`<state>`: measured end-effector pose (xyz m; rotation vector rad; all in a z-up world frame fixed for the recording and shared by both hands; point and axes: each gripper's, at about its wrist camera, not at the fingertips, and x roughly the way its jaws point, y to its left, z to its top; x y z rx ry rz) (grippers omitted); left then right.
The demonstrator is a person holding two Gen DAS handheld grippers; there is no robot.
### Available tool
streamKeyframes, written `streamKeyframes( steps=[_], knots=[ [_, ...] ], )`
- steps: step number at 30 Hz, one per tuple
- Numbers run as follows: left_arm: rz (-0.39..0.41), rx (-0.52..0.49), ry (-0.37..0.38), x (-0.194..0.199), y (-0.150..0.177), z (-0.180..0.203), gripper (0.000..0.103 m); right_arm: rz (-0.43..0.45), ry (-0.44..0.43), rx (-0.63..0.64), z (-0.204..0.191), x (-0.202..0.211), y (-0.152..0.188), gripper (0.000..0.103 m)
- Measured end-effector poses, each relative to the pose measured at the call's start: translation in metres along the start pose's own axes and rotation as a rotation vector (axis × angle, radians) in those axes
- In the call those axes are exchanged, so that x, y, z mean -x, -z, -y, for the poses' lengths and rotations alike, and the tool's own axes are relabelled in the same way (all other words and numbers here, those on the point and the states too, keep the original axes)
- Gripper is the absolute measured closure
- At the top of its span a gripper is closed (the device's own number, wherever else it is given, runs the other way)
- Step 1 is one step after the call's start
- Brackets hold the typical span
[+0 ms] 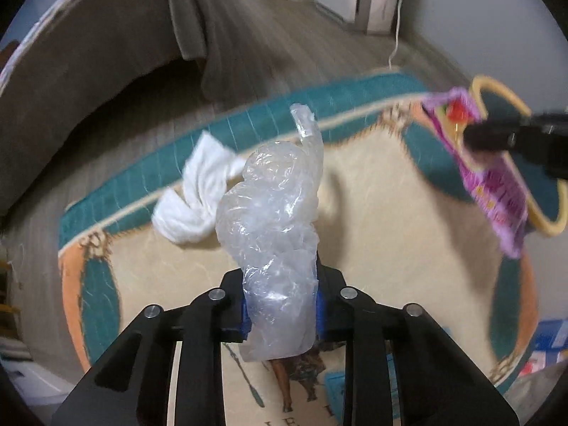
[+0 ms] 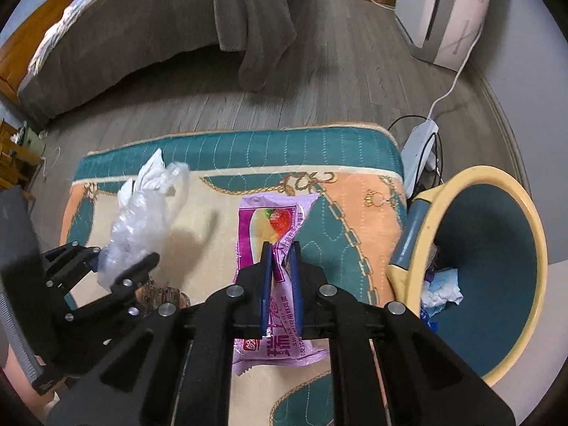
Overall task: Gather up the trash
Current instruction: 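Grasp the pink snack wrapper with the right tool while the left tool grasps the clear plastic bag, then carry the pink wrapper over the bin with the right tool while the left tool holds the plastic bag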
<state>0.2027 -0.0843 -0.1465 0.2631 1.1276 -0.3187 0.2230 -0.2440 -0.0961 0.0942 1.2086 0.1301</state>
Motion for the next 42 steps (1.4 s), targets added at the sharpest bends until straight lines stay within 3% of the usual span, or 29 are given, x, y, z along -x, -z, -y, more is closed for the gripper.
streamKeyframes(
  steps=[10, 27, 42],
  knots=[
    [0.111, 0.019, 0.002, 0.038, -0.006, 0.006, 0.078, 0.055, -0.007, -0.053, 0.016, 0.023, 0.007, 0.093],
    [0.178, 0.017, 0.001, 0.071, -0.001, 0.029, 0.078, 0.110, -0.011, -0.085, 0.035, 0.054, 0.026, 0.093],
    [0.231, -0.071, 0.005, 0.087, -0.006, 0.075, 0.078, 0.168, -0.007, -0.175, 0.087, 0.074, 0.035, 0.093]
  ],
)
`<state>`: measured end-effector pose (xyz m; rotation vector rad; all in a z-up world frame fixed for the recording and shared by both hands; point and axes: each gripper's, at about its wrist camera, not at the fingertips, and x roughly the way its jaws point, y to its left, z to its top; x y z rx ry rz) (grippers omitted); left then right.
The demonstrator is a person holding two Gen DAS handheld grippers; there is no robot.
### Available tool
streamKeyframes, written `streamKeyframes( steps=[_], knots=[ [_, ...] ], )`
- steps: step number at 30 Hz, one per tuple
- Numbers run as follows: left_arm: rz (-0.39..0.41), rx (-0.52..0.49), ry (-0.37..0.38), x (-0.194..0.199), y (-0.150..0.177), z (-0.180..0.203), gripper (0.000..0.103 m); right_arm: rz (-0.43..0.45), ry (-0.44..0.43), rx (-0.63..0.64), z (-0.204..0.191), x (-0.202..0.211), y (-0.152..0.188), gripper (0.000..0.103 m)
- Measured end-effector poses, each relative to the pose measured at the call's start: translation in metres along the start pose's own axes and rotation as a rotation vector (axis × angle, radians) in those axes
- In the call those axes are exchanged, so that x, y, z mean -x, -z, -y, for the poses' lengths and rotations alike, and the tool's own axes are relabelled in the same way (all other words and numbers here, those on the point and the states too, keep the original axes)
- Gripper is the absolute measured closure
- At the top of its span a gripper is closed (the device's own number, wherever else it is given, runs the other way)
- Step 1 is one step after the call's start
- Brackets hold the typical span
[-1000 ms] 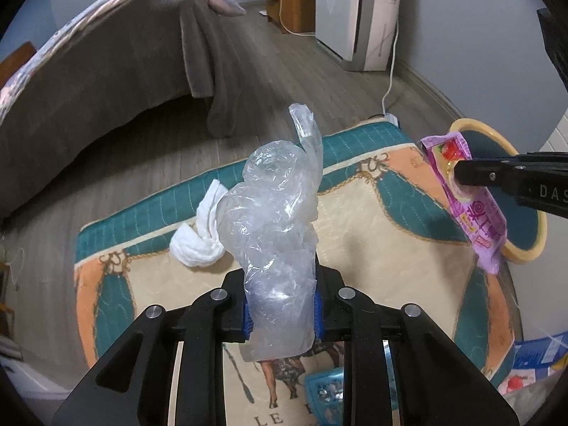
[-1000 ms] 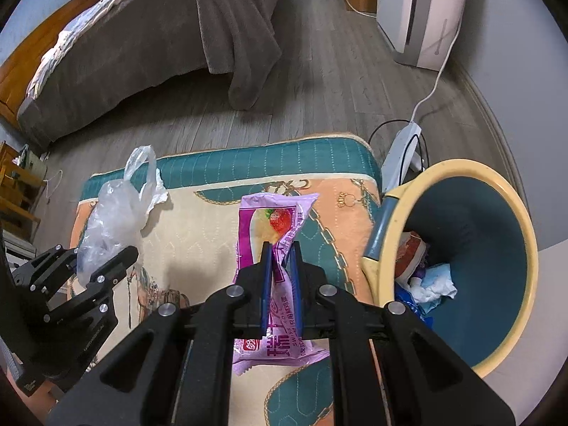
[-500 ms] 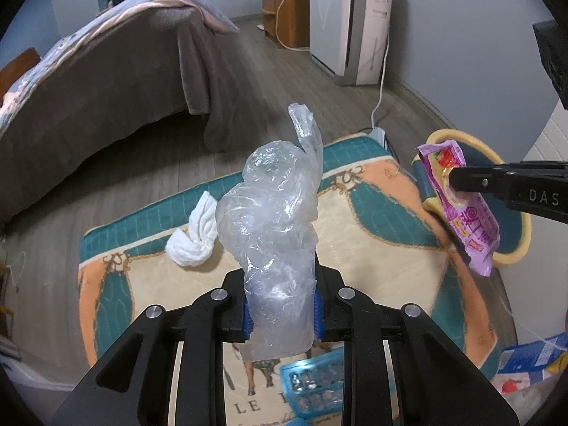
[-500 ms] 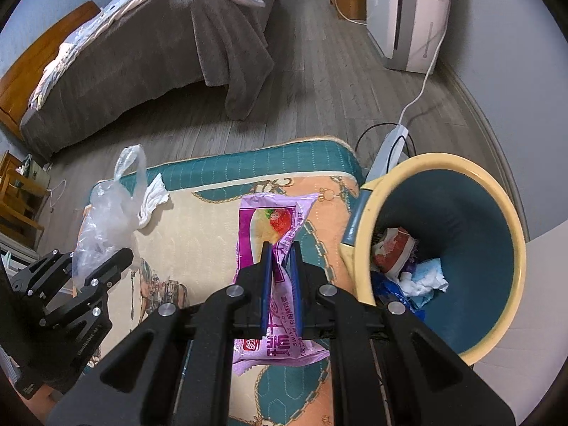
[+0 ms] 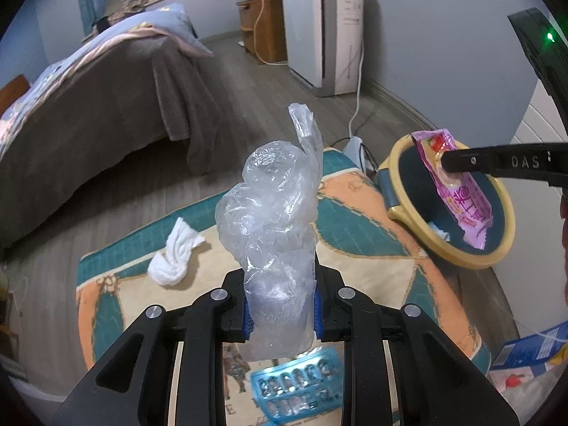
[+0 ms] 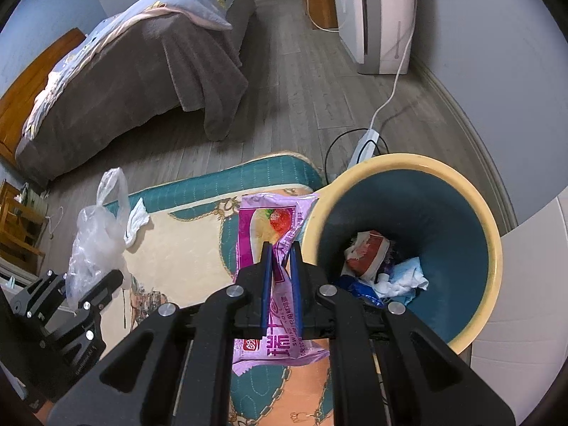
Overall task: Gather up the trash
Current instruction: 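Carry the pink wrapper over the bin with the right tool while the left tool holds the plastic bag, then open both tools above the bin to drop the wrapper and plastic bag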
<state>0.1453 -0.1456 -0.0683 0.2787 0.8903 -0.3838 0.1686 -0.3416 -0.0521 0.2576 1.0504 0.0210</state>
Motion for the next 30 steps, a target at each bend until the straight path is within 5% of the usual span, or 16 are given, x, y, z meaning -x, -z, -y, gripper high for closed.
streamKeyframes(
  steps=[19, 30],
  knots=[
    [0.050, -0.076, 0.160, 0.000, -0.028, 0.087, 0.078, 0.011, 0.124, -0.242, 0.112, 0.008, 0.007, 0.093],
    [-0.001, -0.123, 0.218, -0.028, -0.031, 0.139, 0.078, 0.039, 0.228, -0.347, 0.156, 0.020, 0.017, 0.093]
  ],
)
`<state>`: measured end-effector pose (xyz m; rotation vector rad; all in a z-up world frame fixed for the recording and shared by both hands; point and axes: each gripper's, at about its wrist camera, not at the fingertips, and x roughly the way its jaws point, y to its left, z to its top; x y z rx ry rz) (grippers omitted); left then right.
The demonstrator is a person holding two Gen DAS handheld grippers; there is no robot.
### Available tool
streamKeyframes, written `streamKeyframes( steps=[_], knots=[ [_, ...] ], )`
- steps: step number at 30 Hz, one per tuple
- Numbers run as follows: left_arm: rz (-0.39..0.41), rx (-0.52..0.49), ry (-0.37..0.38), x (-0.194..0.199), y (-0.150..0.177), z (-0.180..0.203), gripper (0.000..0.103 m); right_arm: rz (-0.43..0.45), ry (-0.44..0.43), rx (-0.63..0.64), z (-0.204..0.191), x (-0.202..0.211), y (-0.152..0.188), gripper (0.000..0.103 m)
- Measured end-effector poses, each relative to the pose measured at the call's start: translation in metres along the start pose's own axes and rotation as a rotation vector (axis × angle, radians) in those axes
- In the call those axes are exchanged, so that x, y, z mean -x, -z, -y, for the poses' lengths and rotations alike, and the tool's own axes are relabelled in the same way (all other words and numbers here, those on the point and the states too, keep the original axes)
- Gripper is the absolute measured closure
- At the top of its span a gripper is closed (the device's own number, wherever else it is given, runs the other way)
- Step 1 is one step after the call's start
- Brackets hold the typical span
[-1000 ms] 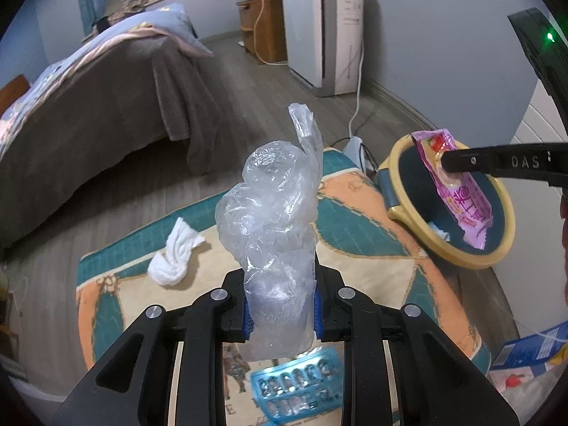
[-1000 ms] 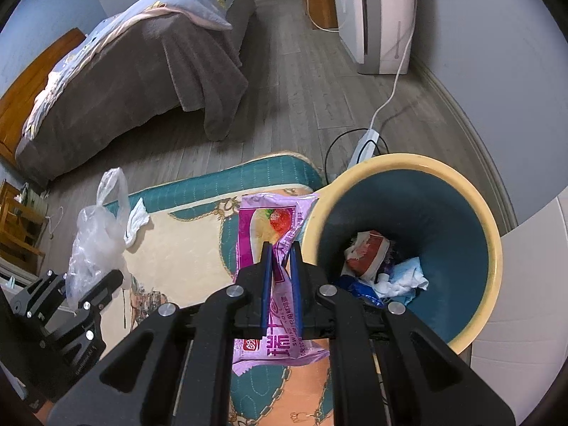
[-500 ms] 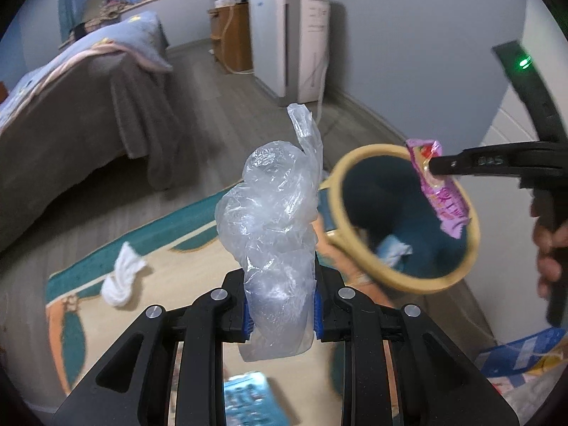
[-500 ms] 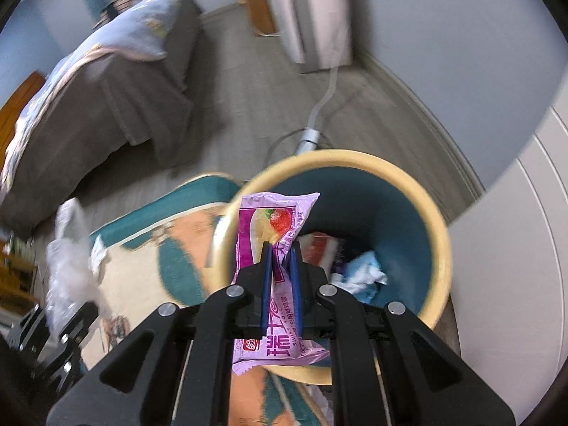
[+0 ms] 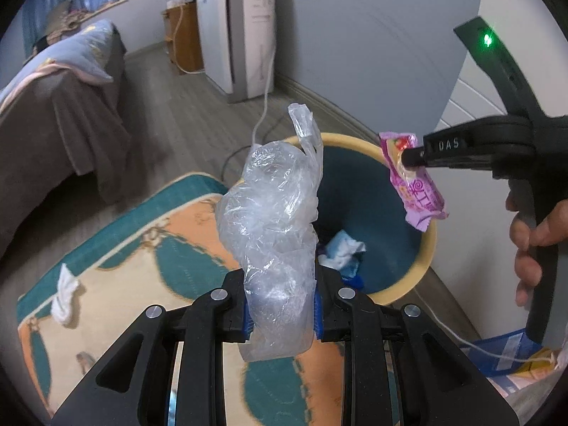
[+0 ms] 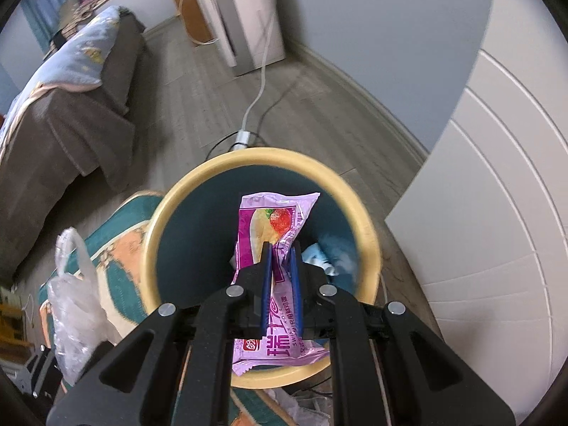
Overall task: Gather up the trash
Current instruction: 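Open both tools above the bin to drop the wrapper and plastic bag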
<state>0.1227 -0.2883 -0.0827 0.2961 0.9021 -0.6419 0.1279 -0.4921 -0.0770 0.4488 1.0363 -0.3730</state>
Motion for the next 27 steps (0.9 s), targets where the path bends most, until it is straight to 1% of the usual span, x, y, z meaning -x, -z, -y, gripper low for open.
streamKeyframes(
  steps=[5, 9, 14, 17, 19, 20, 21, 22, 23, 24, 25, 26, 27],
  knots=[
    [-0.009, -0.014, 0.010, -0.012, -0.009, 0.013, 0.077, 0.013, 0.021, -0.038, 0.011, 0.000, -0.001, 0.093],
    [0.009, -0.031, 0.012, -0.017, -0.020, 0.021, 0.077, 0.021, 0.031, -0.052, 0.010, -0.002, -0.002, 0.093],
    [0.023, -0.047, 0.016, -0.019, -0.031, 0.028, 0.077, 0.039, 0.046, -0.086, 0.018, 0.002, 0.000, 0.093],
    [0.035, -0.050, 0.018, -0.017, -0.034, 0.029, 0.067, 0.044, 0.049, -0.094, 0.020, 0.003, 0.001, 0.092],
    [0.049, -0.059, 0.008, -0.014, -0.033, 0.029, 0.047, 0.048, 0.053, -0.096, 0.021, 0.003, 0.000, 0.091],
    [0.056, -0.063, 0.000, -0.012, -0.033, 0.028, 0.042, 0.051, 0.053, -0.100, 0.022, 0.004, 0.001, 0.090],
    [0.067, -0.067, -0.011, -0.010, -0.031, 0.027, 0.036, 0.050, 0.051, -0.103, 0.022, 0.004, 0.000, 0.083],
    [0.072, -0.068, -0.013, -0.009, -0.031, 0.025, 0.034, 0.049, 0.048, -0.105, 0.022, 0.004, 0.001, 0.078],
    [0.070, -0.066, -0.016, -0.010, -0.031, 0.024, 0.033, 0.050, 0.048, -0.103, 0.021, 0.005, 0.002, 0.068],
    [0.067, -0.063, -0.020, -0.010, -0.031, 0.023, 0.030, 0.050, 0.048, -0.097, 0.019, 0.005, 0.003, 0.062],
    [0.065, -0.055, -0.023, -0.009, -0.030, 0.021, 0.025, 0.053, 0.046, -0.092, 0.017, 0.006, 0.003, 0.059],
    [0.068, -0.048, -0.022, -0.008, -0.029, 0.018, 0.022, 0.056, 0.044, -0.088, 0.016, 0.006, 0.002, 0.053],
    [0.071, -0.043, -0.025, -0.006, -0.028, 0.016, 0.018, 0.061, 0.042, -0.084, 0.014, 0.007, 0.001, 0.045]
  ],
)
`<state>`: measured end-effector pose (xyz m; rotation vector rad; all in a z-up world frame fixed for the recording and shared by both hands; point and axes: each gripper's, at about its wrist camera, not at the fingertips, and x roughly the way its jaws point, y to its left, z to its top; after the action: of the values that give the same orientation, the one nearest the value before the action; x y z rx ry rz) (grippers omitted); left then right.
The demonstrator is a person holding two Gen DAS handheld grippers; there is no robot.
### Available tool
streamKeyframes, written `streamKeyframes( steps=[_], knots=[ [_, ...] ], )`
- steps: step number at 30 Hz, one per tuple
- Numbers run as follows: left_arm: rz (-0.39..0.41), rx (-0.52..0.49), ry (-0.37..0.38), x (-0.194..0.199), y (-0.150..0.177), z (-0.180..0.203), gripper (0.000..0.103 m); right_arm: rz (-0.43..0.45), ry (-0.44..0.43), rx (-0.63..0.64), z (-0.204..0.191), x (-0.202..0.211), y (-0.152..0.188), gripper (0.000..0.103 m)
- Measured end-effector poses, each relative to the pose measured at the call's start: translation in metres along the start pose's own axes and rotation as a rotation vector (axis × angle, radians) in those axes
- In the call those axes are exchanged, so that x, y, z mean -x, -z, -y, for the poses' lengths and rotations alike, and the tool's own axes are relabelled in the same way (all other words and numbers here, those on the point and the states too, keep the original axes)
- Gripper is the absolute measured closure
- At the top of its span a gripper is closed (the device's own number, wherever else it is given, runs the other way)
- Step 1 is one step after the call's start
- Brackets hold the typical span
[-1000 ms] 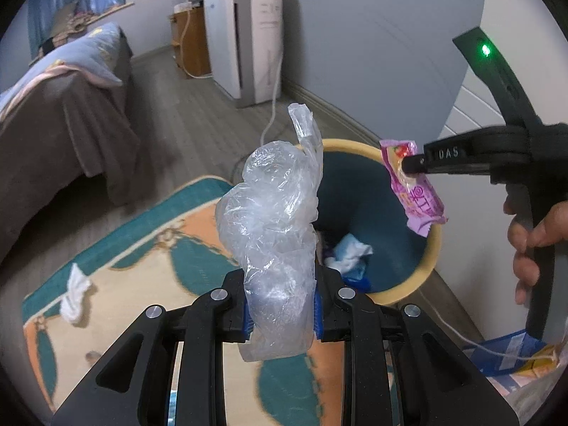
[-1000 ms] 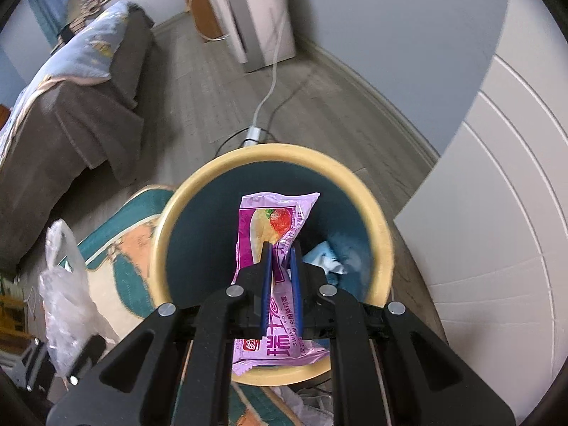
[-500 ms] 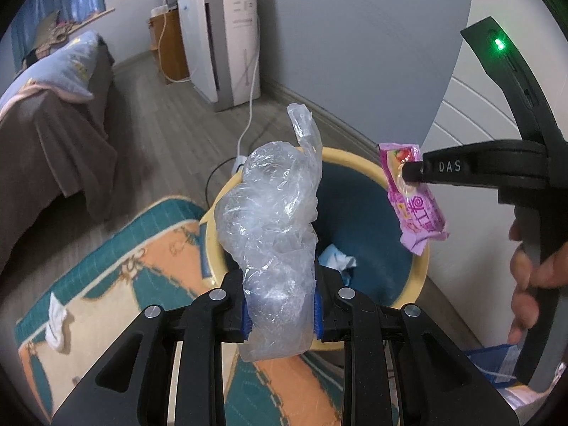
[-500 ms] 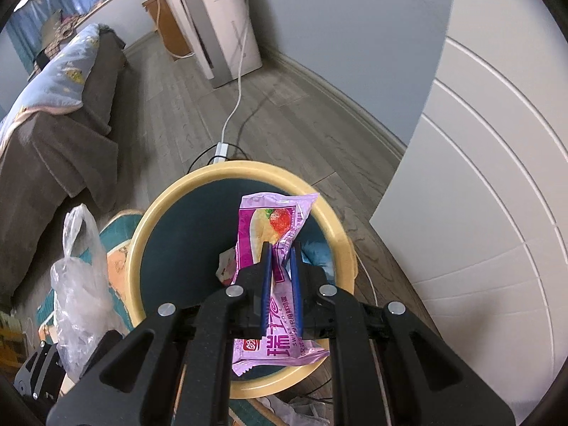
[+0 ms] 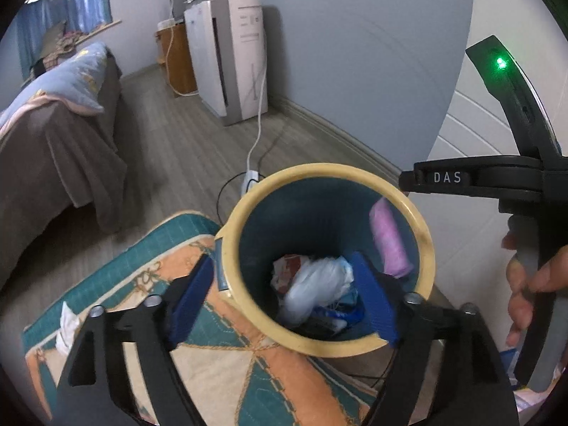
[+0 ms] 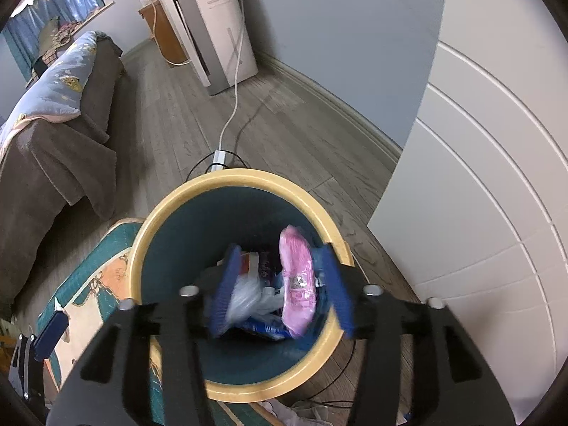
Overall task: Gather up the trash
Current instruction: 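Open both tools above the bin to drop the wrapper and plastic bag, then move both open tools back over the cushion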
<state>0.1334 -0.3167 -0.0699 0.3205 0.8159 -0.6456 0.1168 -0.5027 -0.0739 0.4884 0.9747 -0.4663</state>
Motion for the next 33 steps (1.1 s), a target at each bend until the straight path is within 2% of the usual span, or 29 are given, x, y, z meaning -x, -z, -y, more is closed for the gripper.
streamKeyframes(
  steps=[3, 6, 12, 17, 22, 28, 33],
  knots=[
    [0.008, 0.008, -0.013, 0.011, 0.002, -0.009, 0.014, 0.018, -0.006, 0.016, -0.007, 0.004, -0.002, 0.029],
    [0.009, 0.011, -0.042, 0.025, 0.006, -0.023, 0.011, 0.025, -0.021, 0.038, -0.017, 0.006, -0.002, 0.017],
    [0.015, 0.087, -0.134, 0.065, 0.016, -0.079, 0.010, 0.044, -0.055, 0.128, -0.051, 0.016, 0.002, 0.013],
    [0.002, 0.147, -0.269, 0.102, 0.033, -0.138, 0.008, 0.066, -0.088, 0.223, -0.087, 0.028, 0.011, 0.010],
    [-0.007, 0.237, -0.360, 0.131, 0.060, -0.189, 0.007, 0.073, -0.124, 0.301, -0.123, 0.036, 0.022, 0.008],
    [-0.043, 0.390, -0.392, 0.138, 0.102, -0.235, 0.007, 0.082, -0.142, 0.410, -0.159, 0.042, 0.039, 0.006],
    [-0.040, 0.482, -0.372, 0.144, 0.115, -0.258, 0.007, 0.078, -0.127, 0.471, -0.183, 0.041, 0.052, 0.006]
  ],
)
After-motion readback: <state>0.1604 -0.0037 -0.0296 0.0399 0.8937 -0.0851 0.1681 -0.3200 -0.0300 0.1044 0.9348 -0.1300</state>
